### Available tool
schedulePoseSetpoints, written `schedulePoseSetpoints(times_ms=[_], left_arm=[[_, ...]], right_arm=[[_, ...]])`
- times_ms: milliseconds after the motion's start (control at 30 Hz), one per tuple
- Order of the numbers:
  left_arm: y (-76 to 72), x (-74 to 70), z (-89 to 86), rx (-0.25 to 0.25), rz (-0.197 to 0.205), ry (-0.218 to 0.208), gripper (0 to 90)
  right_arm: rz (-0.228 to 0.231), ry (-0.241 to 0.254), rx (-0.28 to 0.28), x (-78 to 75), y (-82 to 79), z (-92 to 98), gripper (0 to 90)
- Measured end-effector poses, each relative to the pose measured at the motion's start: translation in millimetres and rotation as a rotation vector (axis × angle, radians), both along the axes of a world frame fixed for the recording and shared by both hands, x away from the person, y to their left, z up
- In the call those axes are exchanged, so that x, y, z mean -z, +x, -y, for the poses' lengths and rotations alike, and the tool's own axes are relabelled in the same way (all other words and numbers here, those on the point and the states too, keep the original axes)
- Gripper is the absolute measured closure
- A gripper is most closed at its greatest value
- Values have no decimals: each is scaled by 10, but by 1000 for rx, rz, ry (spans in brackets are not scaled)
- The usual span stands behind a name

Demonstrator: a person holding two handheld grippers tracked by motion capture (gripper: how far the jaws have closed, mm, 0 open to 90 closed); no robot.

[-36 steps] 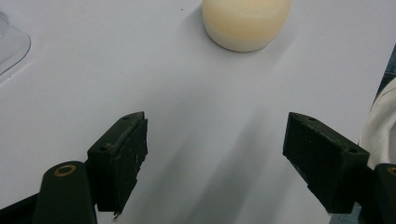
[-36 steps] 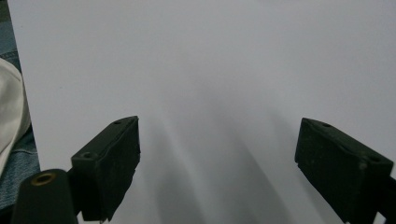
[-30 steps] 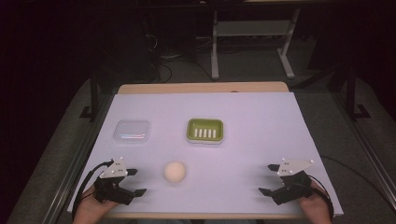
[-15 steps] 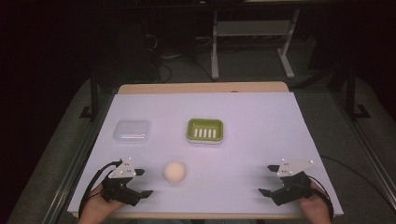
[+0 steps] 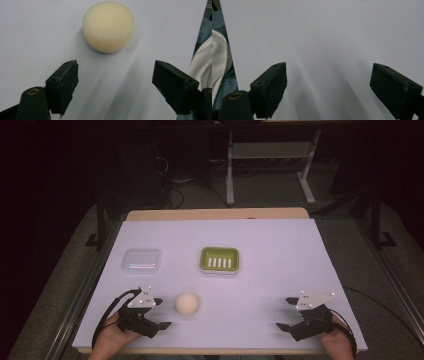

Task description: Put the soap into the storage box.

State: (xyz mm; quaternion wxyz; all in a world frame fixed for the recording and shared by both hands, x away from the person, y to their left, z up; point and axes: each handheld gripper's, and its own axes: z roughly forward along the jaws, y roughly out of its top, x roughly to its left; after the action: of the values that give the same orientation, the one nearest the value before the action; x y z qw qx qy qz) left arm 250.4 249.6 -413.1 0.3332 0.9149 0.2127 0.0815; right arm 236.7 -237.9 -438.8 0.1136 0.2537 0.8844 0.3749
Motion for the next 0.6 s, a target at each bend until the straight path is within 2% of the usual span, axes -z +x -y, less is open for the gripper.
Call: schedulePoseSetpoints(times_ms=[267,600], left_arm=[[51,-14,61,15,1,19,203],[99,-34,124,21,0,13,203]], right_arm=[[0,-3,-6,0,-10,-18,134],[-2,-4,-4,-2,-16,-26,133]])
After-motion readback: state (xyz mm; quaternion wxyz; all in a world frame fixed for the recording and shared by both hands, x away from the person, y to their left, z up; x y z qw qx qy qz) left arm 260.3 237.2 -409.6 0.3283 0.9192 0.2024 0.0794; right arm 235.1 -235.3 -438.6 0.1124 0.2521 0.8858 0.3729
